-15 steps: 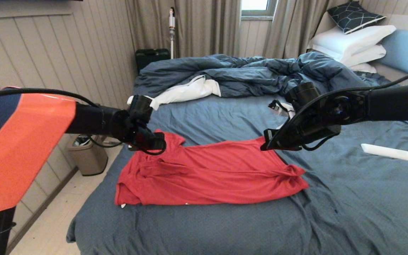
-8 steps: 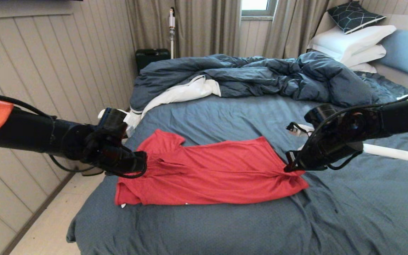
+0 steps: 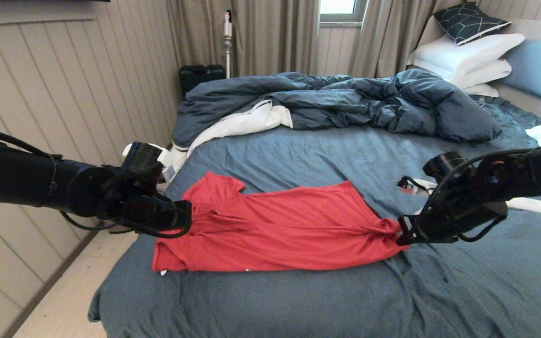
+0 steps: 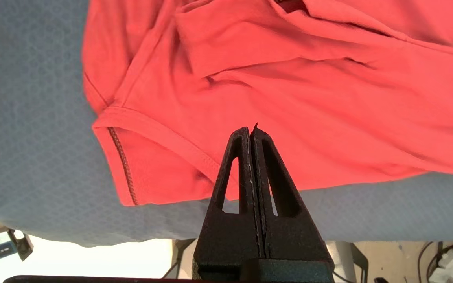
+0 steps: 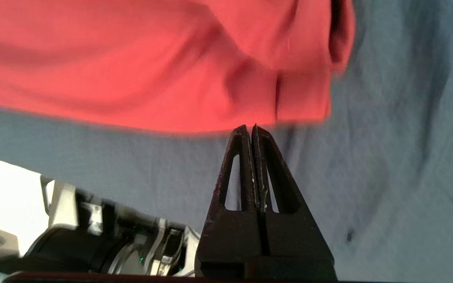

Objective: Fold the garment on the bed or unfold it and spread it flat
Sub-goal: Fold the red T-shirt

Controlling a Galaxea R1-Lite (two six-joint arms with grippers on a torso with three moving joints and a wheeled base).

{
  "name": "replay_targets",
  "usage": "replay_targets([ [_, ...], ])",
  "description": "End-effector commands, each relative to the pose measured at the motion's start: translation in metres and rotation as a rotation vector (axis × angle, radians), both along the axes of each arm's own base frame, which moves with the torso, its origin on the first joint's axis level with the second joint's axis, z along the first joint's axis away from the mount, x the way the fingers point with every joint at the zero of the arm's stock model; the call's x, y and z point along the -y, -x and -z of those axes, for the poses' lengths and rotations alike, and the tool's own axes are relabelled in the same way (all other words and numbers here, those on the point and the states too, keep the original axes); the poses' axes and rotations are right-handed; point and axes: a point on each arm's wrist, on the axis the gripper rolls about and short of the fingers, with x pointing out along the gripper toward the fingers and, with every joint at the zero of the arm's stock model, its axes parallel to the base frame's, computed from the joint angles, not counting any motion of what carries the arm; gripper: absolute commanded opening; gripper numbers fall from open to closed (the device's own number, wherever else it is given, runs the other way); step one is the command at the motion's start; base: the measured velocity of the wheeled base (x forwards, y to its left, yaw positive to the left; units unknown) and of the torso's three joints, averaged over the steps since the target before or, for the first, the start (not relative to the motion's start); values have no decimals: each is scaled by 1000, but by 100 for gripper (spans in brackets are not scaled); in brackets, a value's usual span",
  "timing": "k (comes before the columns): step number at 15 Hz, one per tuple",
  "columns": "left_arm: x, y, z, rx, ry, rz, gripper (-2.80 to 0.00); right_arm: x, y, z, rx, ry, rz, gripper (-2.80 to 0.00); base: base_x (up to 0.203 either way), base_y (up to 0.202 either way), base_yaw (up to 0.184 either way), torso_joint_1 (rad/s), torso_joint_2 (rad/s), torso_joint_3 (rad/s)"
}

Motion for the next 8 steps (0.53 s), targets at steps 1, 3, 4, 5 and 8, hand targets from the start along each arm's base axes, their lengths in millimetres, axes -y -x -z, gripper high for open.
replay_targets([
  [1,0,0,0,-2,1,-3,-280,1,-11,13,-8,11,7,-280,0,0,0,0,0,0],
  [3,0,-2,3,-6,1,-2,-280,1,-23,22,11,29,14,-280,0,0,0,0,0,0],
  [4,1,-3,4,-2,1,-3,-280,1,-29,24,18,31,15,-280,0,0,0,0,0,0],
  [5,1,-3,5,-6,0,-3,-280,1,-35,26,23,31,15,-280,0,0,0,0,0,0],
  [8,2,-7,8,-5,0,-2,-280,0,-53,34,33,34,16,-280,0,0,0,0,0,0],
])
